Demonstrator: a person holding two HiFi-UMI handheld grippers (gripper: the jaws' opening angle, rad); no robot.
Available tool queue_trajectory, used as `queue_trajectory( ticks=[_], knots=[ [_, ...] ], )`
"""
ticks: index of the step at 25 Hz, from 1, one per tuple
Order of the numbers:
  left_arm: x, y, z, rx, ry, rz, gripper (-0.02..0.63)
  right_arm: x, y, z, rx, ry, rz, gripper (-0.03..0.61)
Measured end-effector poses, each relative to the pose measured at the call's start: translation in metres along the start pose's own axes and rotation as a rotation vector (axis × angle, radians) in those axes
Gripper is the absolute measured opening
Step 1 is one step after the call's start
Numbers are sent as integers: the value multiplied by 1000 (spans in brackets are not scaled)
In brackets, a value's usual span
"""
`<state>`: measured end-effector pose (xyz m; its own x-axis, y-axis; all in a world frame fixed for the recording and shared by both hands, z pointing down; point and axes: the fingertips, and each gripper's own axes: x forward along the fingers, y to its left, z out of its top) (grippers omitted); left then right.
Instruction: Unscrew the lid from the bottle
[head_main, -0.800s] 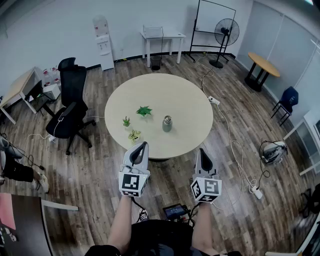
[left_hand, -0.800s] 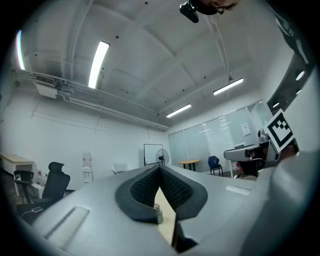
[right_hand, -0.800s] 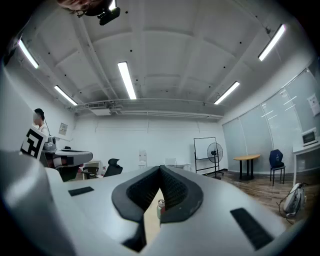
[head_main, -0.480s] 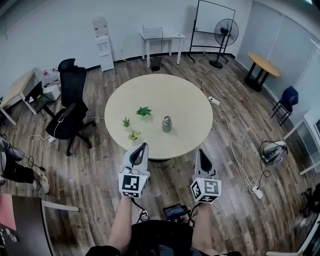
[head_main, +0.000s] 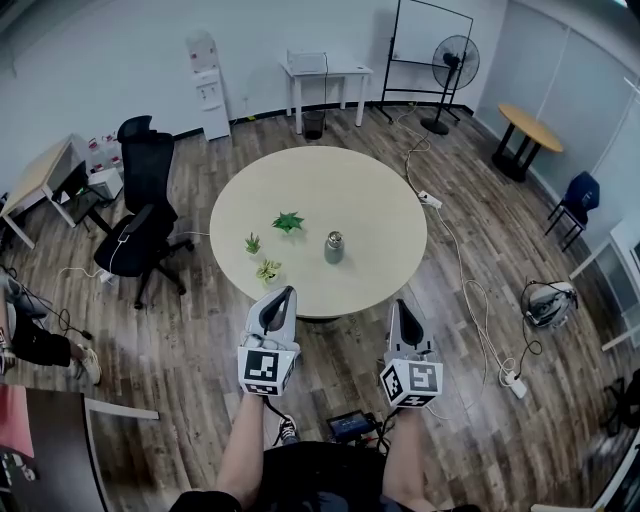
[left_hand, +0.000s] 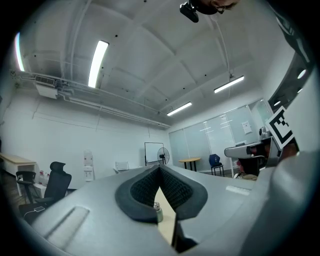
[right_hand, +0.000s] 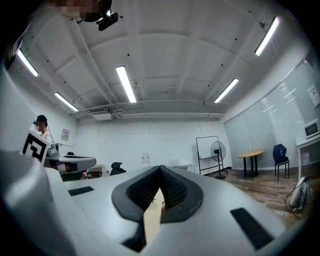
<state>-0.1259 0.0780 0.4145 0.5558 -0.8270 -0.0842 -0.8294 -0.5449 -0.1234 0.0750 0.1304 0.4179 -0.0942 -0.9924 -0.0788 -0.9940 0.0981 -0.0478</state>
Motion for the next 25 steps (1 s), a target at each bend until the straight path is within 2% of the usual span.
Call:
queue_trajectory(
  ticks=[8,15,21,25],
  knots=[
    [18,-18,-3,1,22,45,2,6,-28,-3,20,16,56,3],
    [48,-23,-7,19,24,74,2,37,-53,-10,5,20,96,3],
    [107,-6,-15,10,1,67,2,94,-74,-14,-9,11,98,3],
    [156,22,-20,7,-19,53,2,147,-83,-17,-39,16,89,3]
  ],
)
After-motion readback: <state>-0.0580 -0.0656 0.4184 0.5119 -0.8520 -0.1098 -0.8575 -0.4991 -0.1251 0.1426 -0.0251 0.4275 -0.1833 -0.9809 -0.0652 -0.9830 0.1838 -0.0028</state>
